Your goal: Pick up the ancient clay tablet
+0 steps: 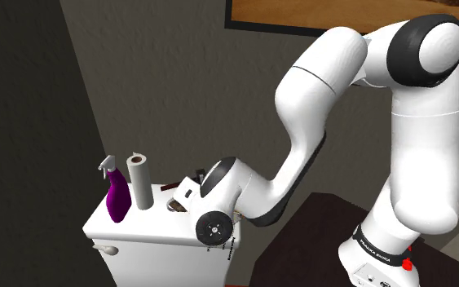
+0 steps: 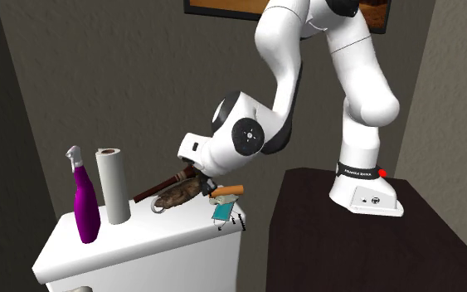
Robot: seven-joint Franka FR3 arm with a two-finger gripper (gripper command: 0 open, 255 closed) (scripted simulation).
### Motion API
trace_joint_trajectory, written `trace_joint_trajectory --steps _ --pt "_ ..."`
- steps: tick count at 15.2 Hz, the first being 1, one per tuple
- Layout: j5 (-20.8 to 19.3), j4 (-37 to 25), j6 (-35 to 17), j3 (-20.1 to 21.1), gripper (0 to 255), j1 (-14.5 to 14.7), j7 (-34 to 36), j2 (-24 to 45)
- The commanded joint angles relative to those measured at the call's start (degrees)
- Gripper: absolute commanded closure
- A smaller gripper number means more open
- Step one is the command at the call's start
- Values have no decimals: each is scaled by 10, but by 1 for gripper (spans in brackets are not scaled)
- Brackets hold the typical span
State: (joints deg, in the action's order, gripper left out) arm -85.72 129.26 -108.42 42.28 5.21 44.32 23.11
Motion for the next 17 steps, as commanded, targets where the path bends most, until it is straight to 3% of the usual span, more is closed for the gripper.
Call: trace_joint_trajectory --steps 1,10,11,17 --pt "-46 -8 22 -15 0 21 11 35" --pt "-83 -25 38 -40 0 42 48 96" --pt "-83 -24 38 -39 255 42 49 95" --pt "-83 -24 38 -39 255 42 49 95"
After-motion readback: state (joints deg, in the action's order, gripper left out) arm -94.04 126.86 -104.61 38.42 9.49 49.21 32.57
